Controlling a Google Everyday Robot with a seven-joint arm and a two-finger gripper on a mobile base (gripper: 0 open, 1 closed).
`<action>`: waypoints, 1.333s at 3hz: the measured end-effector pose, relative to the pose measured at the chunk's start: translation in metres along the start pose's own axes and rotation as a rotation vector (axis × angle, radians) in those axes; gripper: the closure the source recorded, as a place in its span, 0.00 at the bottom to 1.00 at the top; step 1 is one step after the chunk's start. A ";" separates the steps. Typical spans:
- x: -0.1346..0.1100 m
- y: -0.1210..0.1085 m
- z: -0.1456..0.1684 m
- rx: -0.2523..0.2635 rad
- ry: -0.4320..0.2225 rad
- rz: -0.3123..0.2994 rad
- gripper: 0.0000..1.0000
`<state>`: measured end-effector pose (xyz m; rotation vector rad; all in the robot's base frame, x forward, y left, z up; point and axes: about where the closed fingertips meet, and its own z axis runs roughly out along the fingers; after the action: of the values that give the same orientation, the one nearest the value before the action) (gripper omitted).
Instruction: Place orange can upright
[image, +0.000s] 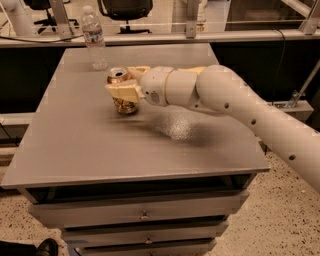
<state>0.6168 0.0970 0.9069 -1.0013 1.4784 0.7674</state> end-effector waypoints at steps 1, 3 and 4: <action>0.001 0.002 -0.007 0.006 0.016 -0.004 0.00; 0.000 0.012 -0.055 0.012 0.040 -0.051 0.00; 0.003 0.011 -0.115 0.044 0.012 -0.082 0.00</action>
Offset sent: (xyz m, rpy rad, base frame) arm -0.0258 -0.0412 0.0037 -0.0736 -0.0102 -0.0317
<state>0.5573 -0.0009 0.9209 -1.0284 1.4495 0.6692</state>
